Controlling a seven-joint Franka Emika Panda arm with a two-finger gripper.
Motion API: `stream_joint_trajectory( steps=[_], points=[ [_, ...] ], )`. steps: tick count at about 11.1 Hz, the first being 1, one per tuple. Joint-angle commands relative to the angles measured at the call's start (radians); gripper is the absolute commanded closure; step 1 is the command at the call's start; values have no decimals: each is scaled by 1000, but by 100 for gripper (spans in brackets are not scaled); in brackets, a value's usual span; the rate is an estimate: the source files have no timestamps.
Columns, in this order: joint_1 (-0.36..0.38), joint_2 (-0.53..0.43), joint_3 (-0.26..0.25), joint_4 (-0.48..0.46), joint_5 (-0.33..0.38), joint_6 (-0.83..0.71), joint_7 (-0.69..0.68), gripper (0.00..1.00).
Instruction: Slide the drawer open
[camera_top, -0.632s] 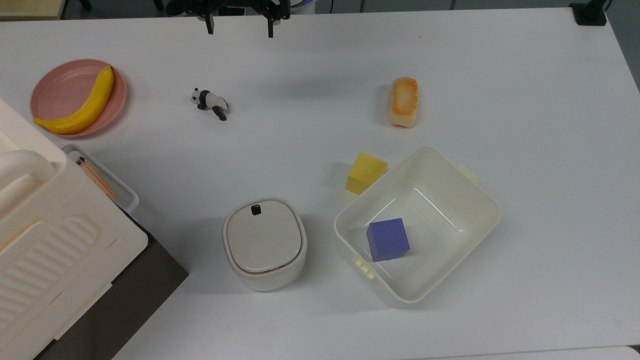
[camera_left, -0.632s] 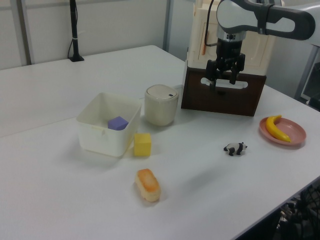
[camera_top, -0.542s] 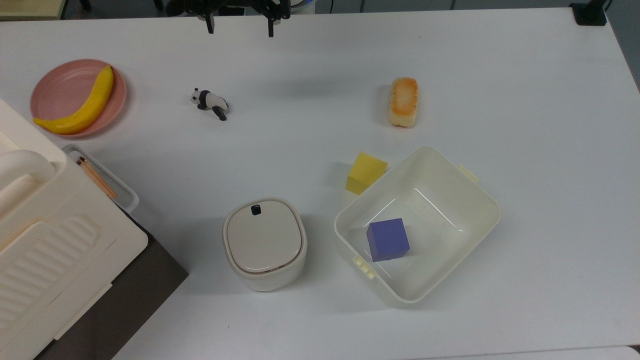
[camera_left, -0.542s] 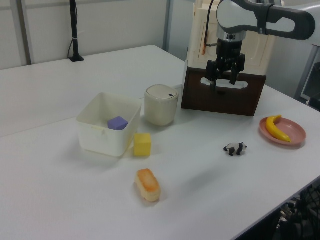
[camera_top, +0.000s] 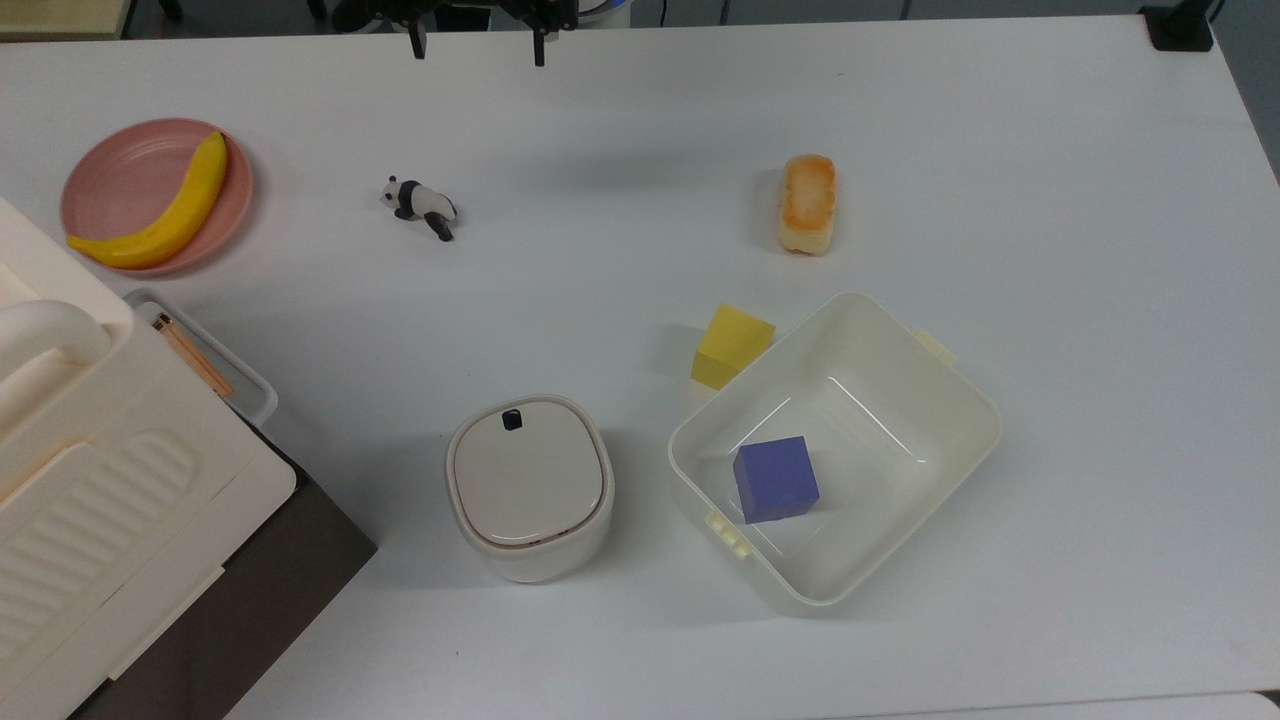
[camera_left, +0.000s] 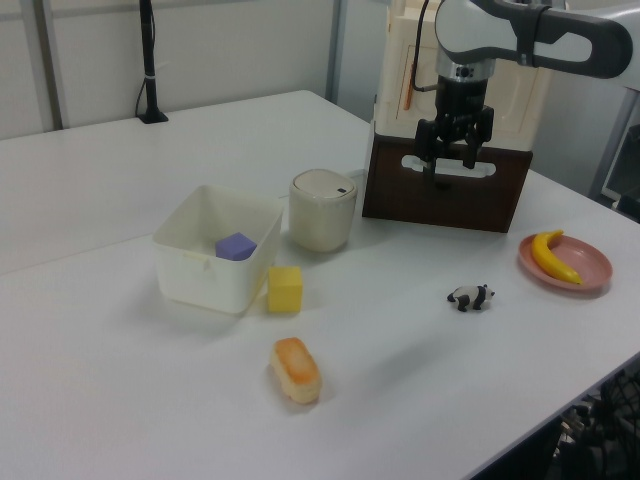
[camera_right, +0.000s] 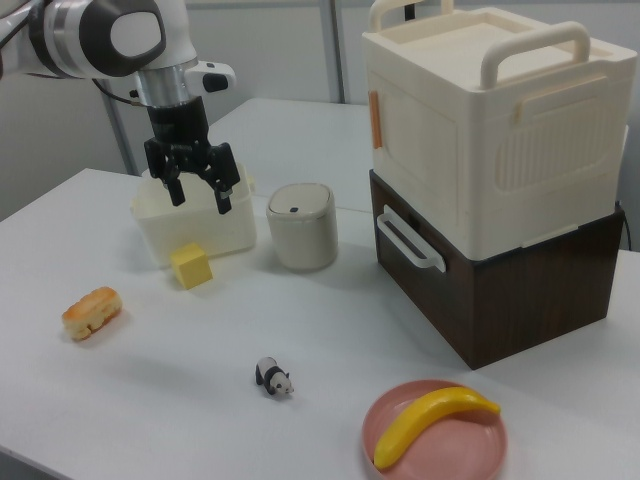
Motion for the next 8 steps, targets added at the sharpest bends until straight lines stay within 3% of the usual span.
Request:
stream_joint_trajectory(
  steps=[1, 8],
  points=[
    [0, -8, -7, 8, 14, -27, -12, 0],
    [-3, 12, -8, 57, 5, -91, 44, 0]
  ],
)
